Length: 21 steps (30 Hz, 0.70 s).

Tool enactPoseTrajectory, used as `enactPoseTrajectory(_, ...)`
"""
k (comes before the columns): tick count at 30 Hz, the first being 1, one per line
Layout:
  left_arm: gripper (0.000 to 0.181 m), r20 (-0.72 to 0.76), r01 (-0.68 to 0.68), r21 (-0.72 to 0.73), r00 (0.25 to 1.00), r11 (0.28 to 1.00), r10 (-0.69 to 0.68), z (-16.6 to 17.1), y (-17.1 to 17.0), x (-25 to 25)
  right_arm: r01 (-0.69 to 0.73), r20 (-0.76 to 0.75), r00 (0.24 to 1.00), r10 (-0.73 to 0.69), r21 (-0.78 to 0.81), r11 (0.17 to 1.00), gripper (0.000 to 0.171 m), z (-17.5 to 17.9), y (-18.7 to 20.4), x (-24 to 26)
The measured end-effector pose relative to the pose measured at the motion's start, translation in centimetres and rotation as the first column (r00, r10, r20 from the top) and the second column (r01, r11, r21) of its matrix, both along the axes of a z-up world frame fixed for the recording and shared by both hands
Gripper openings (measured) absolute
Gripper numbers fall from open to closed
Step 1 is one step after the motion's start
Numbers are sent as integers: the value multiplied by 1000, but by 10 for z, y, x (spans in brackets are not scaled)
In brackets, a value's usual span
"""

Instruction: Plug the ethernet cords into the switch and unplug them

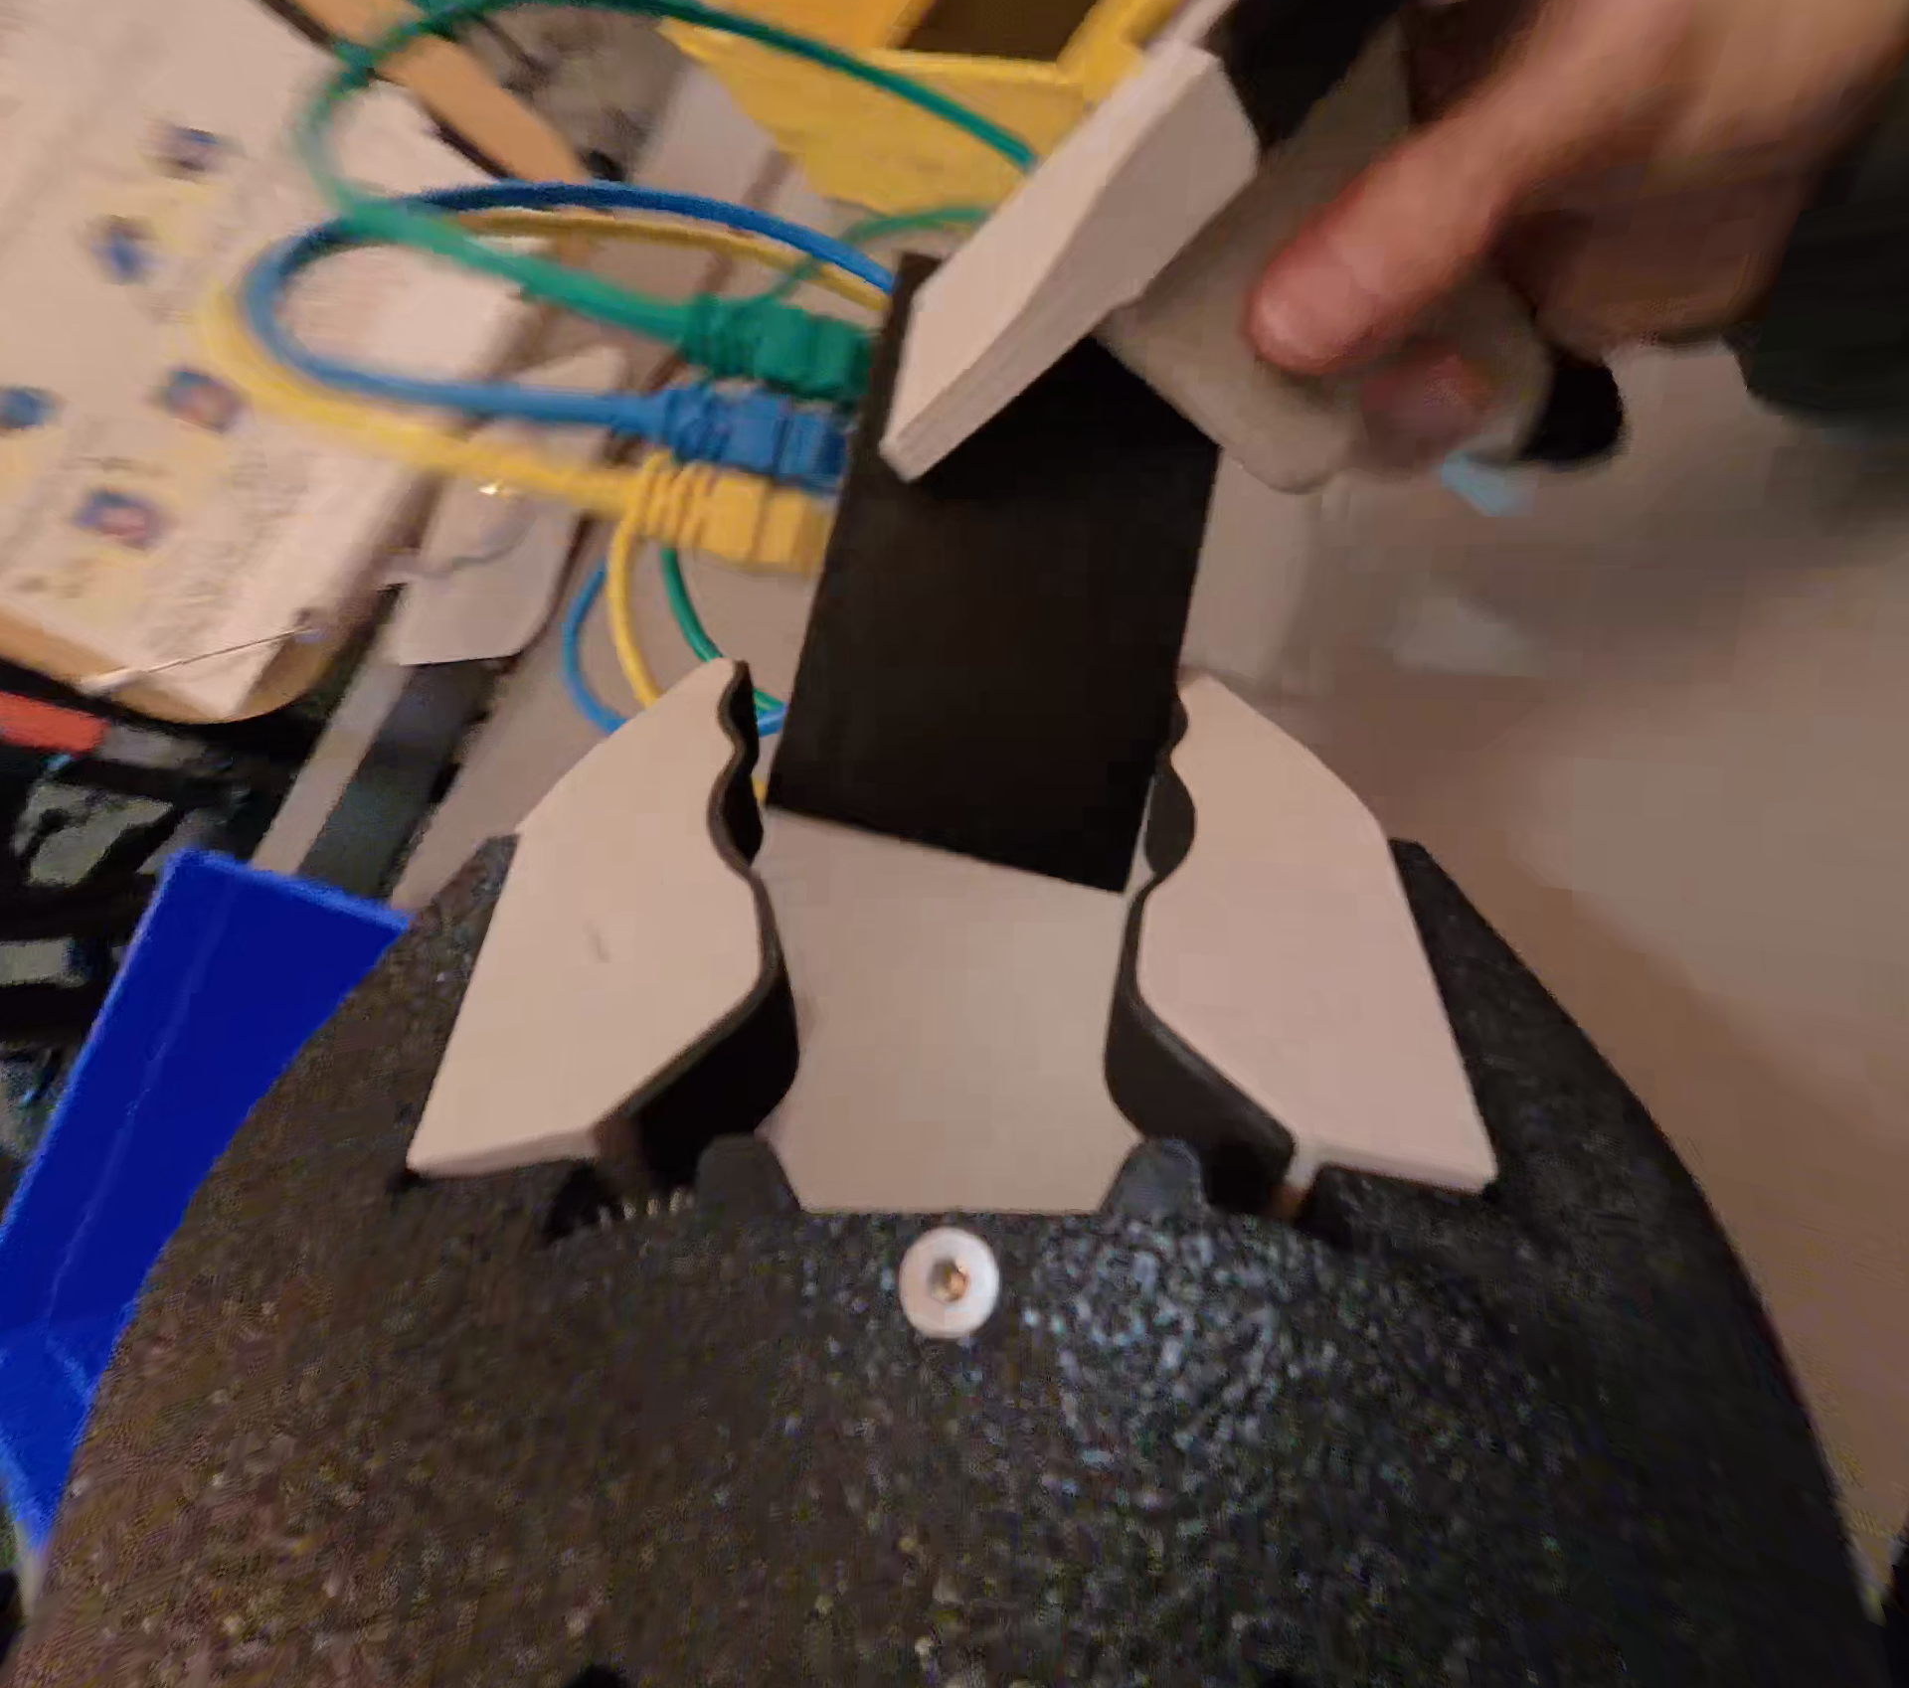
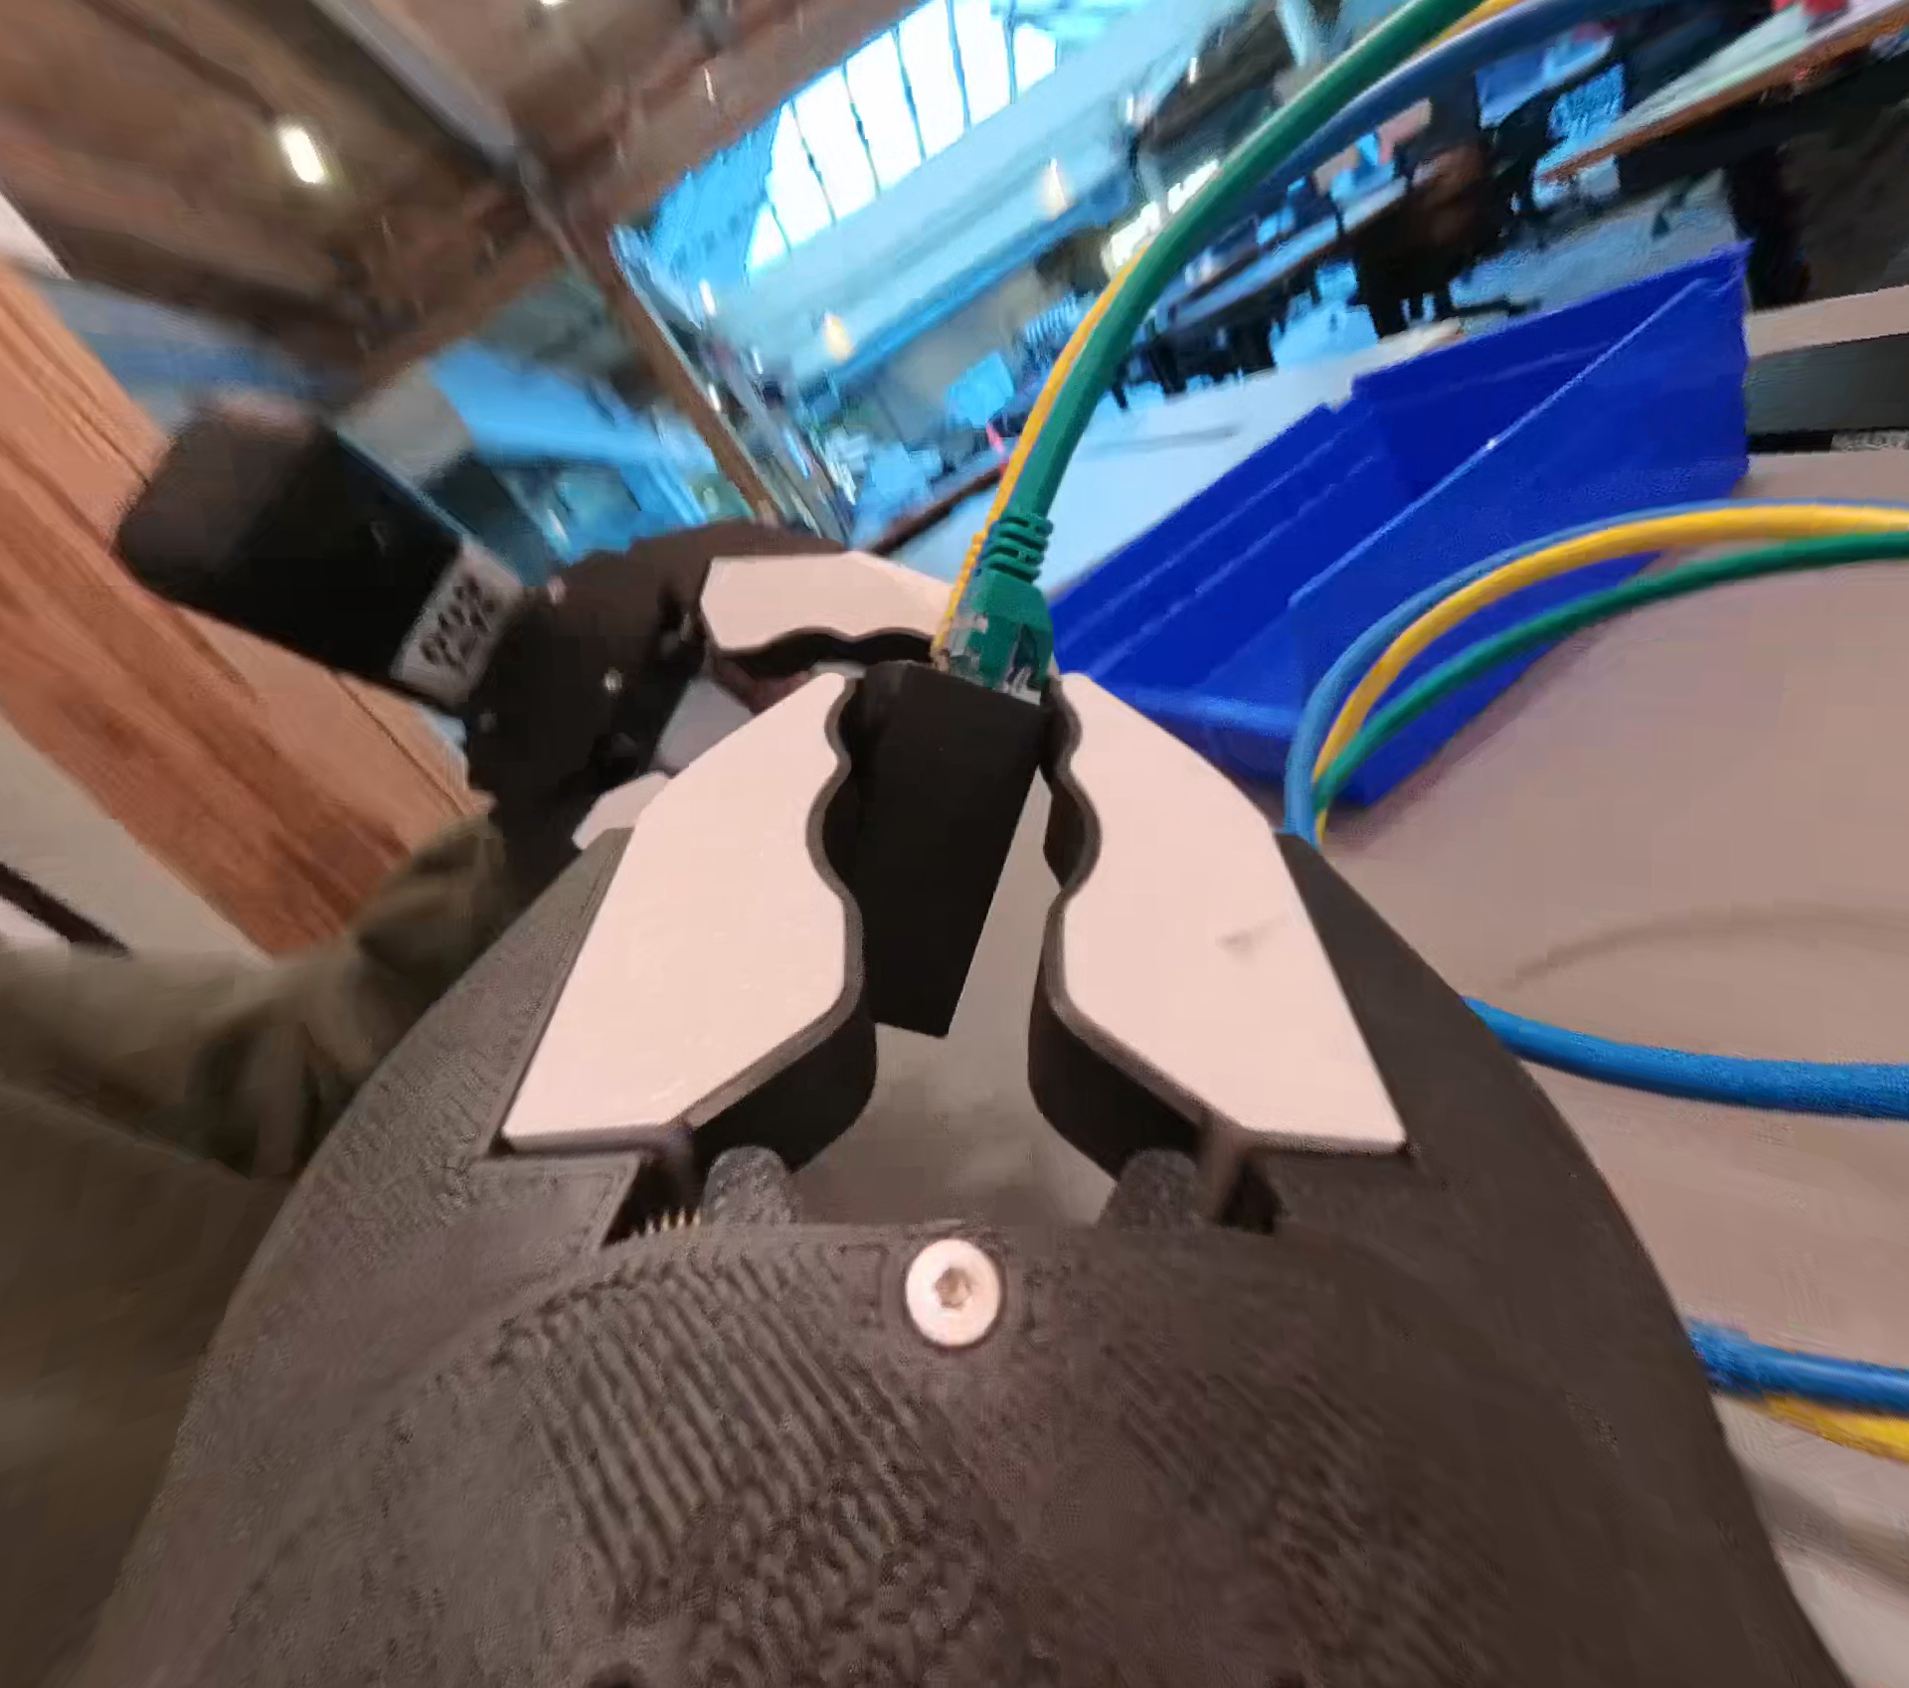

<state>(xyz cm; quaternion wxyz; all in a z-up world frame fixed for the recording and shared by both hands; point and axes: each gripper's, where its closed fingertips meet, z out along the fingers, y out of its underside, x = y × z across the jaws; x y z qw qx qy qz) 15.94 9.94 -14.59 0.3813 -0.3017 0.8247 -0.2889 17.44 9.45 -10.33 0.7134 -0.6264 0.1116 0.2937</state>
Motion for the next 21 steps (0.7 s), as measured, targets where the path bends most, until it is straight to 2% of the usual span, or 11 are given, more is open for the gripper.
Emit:
enactPoseTrajectory(1,73,63,-49,-53,997,997,52,10,5,3,30,-67,997,-26,67,997,32,7,-3,7)
enactPoseTrajectory(3,73,139,-135,-281,974,950,180,27,9,4,106,-224,973,-58,210,972,32,22,-12,22)
enactPoseTrajectory(5,78,99,-143,-560,966,816,237,30,4,-2,194,-360,930,-75,307,932,32,30,-22,36)
enactPoseTrajectory(6,78,57,-138,-690,968,710,244,28,1,-5,238,-401,912,-90,334,912,32,30,-25,40)
enactPoseTrajectory(8,75,-17,-85,-895,987,438,157,28,-13,-11,299,-421,897,-137,347,889,32,26,-25,41)
enactPoseTrajectory(10,62,-43,-53,-987,997,152,70,36,-19,-11,344,-405,895,-189,354,870,32,23,-21,33)
enactPoseTrajectory(11,50,-23,-25,-999,999,41,45,42,-19,-11,362,-393,895,-212,361,859,32,24,-19,28)
enactPoseTrajectory(13,38,5,10,-995,999,-95,52,49,-13,-8,386,-354,898,-261,353,852,33,24,-15,18)
enactPoseTrajectory(16,32,25,31,-987,999,-160,35,52,-15,-7,366,-268,920,-286,330,870,33,22,-4,0)
enactPoseTrajectory(19,27,35,40,-994,998,-100,49,49,-18,-5,404,-255,907,-336,295,866,34,17,-1,-3)
enactPoseTrajectory(21,27,59,64,-996,995,-65,83,51,-11,-7,374,-238,918,-316,262,890,34,14,2,-5)
